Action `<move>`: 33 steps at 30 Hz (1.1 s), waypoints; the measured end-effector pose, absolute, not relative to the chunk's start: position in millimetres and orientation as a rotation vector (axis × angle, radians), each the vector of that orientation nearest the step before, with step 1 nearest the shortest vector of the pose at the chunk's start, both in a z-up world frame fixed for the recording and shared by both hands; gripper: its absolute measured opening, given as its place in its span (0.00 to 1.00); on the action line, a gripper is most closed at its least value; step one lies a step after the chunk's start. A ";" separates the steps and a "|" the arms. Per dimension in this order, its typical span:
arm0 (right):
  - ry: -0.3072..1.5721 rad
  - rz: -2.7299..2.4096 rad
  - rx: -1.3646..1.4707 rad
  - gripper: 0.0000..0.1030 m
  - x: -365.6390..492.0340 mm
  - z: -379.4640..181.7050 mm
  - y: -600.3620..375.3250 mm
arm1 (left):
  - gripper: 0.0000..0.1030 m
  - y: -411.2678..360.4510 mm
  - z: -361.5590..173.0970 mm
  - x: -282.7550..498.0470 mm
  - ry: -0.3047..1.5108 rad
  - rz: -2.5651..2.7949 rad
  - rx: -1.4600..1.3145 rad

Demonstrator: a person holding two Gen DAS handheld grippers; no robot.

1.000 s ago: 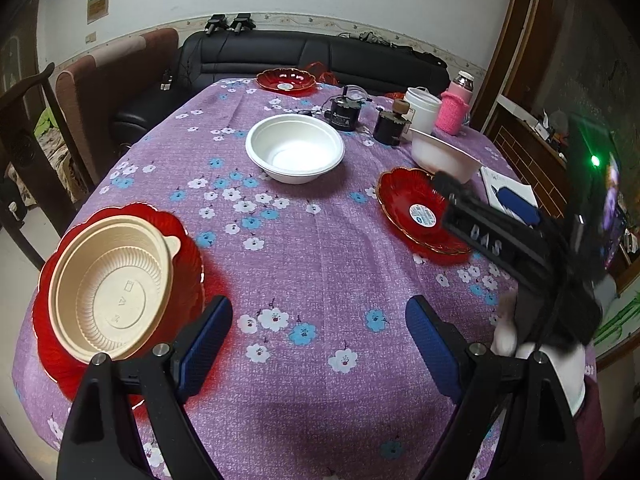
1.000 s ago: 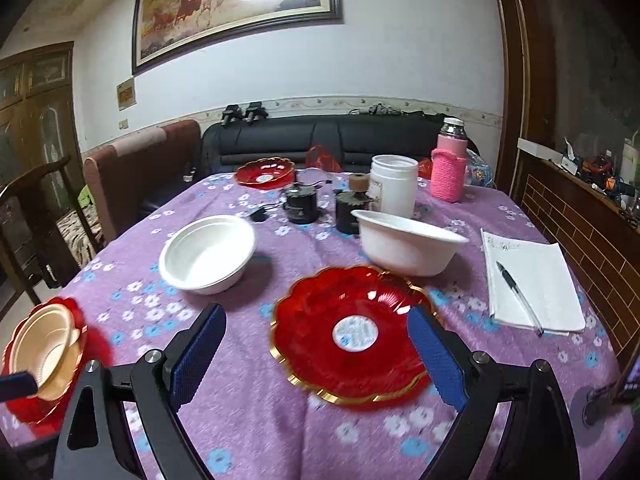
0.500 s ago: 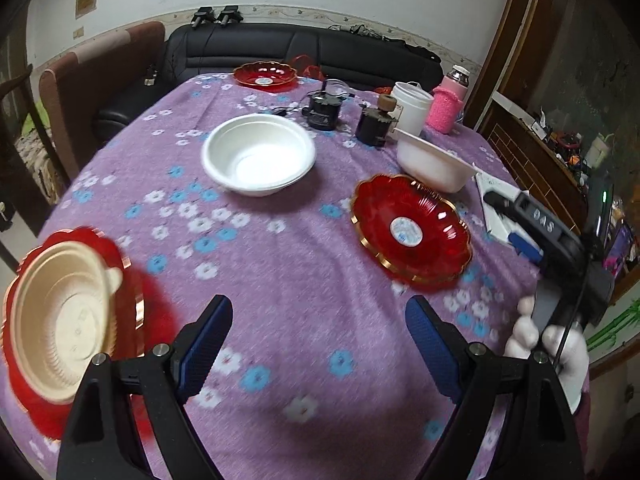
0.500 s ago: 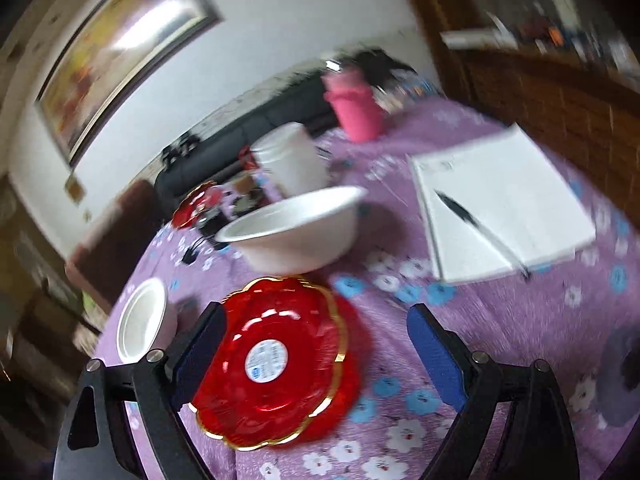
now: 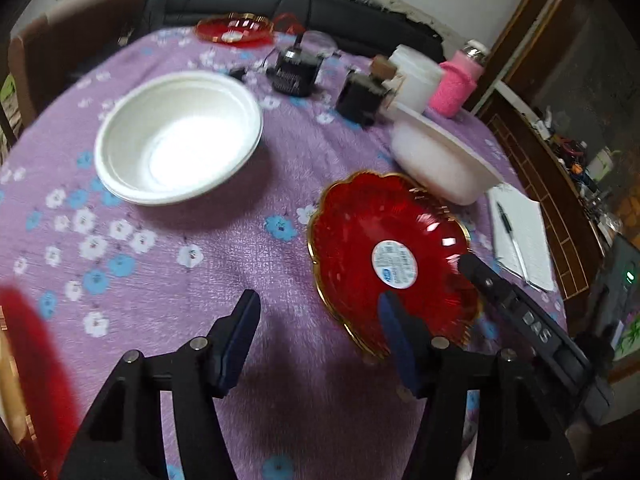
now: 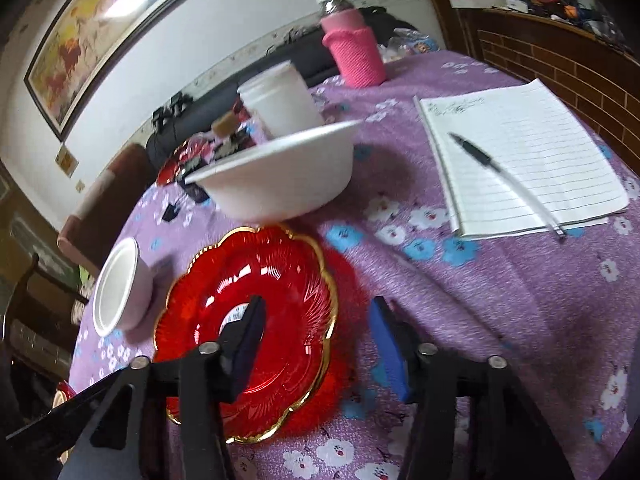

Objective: Organize plates and bowls
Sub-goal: 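Close both grippers on the small red plate rim, then lift the small red plate and carry it toward the cream bowl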

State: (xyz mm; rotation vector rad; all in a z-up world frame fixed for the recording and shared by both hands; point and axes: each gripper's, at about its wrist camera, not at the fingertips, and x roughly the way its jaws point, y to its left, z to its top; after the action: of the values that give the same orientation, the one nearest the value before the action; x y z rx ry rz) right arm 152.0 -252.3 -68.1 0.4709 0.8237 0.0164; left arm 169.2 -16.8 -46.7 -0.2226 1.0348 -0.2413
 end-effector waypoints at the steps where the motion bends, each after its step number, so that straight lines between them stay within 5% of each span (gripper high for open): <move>1: 0.833 0.020 0.465 0.46 154.1 -70.4 -250.8 | 0.59 -17.7 -51.6 173.2 1.045 -0.240 -0.228; 17: 0.852 0.038 0.444 0.40 164.1 -74.5 -243.0 | 0.58 -44.2 -69.5 211.2 1.029 -0.239 -0.202; 20: 0.859 0.053 0.444 0.29 164.2 -75.2 -240.8 | 0.44 -55.0 -69.3 209.0 1.014 -0.215 -0.135; 26: 0.866 0.068 0.473 0.21 162.8 -74.8 -243.7 | 0.33 -50.4 -68.2 205.6 1.017 -0.178 -0.127; 33: 0.841 0.123 0.444 0.15 156.5 -66.5 -231.2 | 0.32 -28.4 -66.7 193.5 1.036 -0.152 -0.184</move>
State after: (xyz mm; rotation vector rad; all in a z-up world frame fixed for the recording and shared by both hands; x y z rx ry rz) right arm 156.5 -231.2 -66.5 0.4439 0.8409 0.1235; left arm 193.5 -28.4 -66.7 -0.1845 1.0365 -0.1522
